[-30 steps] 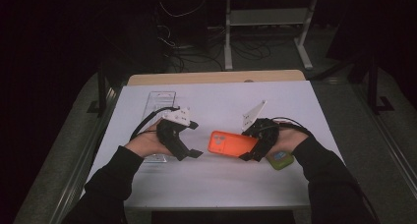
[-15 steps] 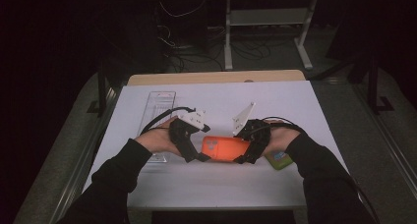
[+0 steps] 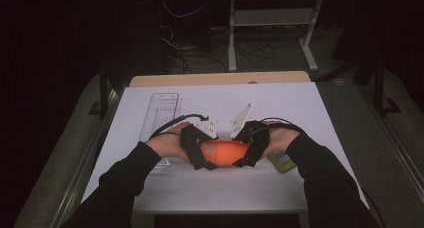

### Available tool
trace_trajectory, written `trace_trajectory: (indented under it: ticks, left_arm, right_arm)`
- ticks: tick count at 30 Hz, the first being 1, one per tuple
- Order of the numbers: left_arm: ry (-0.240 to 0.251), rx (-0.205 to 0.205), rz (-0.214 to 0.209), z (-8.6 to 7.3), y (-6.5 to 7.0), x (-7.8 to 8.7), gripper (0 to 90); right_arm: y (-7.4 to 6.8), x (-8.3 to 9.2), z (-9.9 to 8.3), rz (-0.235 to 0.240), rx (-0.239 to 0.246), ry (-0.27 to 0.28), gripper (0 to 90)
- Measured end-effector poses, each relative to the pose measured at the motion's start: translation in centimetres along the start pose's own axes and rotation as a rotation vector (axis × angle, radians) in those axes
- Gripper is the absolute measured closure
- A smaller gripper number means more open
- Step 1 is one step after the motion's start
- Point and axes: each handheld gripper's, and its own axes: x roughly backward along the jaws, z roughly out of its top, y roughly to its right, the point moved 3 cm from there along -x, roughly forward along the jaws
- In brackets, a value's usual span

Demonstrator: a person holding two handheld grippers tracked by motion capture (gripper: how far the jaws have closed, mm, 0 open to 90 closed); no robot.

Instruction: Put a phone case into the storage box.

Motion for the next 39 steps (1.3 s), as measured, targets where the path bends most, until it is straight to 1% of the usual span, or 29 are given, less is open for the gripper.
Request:
trace_trajectory:
  ticks: [1, 2, 6, 8, 12, 15, 17, 19, 26, 28, 33, 34, 36, 37, 39]
  left_arm:
    - [0.000, 0.000, 0.000, 0.00, 0.00, 0.00, 0.0]
    - [-0.012, -0.001, -0.006, -0.10, -0.03, -0.11, 0.0]
    - [-0.017, -0.003, -0.005, -0.12, -0.03, -0.17, 0.1]
    - [-0.017, -0.008, -0.005, -0.08, 0.01, -0.14, 4.5]
    - [-0.016, 0.001, -0.012, -0.07, 0.07, -0.23, 6.5]
    - [-0.013, -0.003, -0.015, -0.07, 0.01, -0.29, 7.6]
    - [-0.015, -0.004, -0.014, -0.07, -0.02, -0.29, 9.2]
    - [-0.017, -0.008, -0.017, -0.09, 0.01, -0.26, 12.8]
    - [-0.025, -0.009, -0.031, -0.15, -0.02, -0.13, 14.4]
    - [-0.022, -0.003, -0.036, -0.17, -0.02, -0.12, 14.8]
    - [-0.017, 0.000, -0.031, -0.13, -0.01, 0.05, 15.4]
    - [-0.016, 0.003, -0.032, -0.12, 0.02, 0.06, 15.6]
    - [-0.013, 0.012, -0.034, -0.10, 0.10, 0.06, 15.7]
    - [-0.012, 0.013, -0.029, -0.09, 0.14, 0.08, 15.7]
    - [-0.021, 0.018, -0.005, -0.16, 0.11, 0.08, 15.7]
  right_arm:
    - [-0.03, 0.00, 0.06, 0.001, -0.002, 0.001, 15.6]
    - [-0.06, 0.03, 0.10, 0.002, -0.004, 0.000, 15.5]
    - [-0.07, 0.08, 0.21, 0.008, 0.001, 0.007, 15.5]
    - [-0.06, 0.06, 0.22, 0.009, 0.001, 0.007, 15.5]
    - [-0.06, 0.07, 0.25, 0.011, 0.001, 0.010, 15.5]
    - [-0.08, 0.09, 0.27, 0.013, 0.004, 0.010, 15.5]
    - [-0.08, 0.13, 0.32, 0.013, 0.004, 0.012, 15.5]
    - [-0.08, 0.21, 0.37, 0.016, 0.003, 0.014, 15.5]
    - [-0.08, 0.15, 0.44, 0.021, 0.005, 0.014, 15.5]
    - [-0.04, 0.12, 0.44, 0.024, 0.006, 0.015, 15.5]
    - [0.00, 0.09, 0.45, 0.028, 0.004, 0.021, 15.2]
    - [0.00, 0.09, 0.42, 0.037, -0.006, 0.029, 14.9]
    - [-0.02, 0.16, 0.40, 0.034, -0.007, 0.030, 14.6]
    - [-0.02, 0.16, 0.40, 0.034, -0.007, 0.030, 14.6]
    - [0.03, 0.24, 0.40, 0.023, -0.016, 0.044, 12.2]
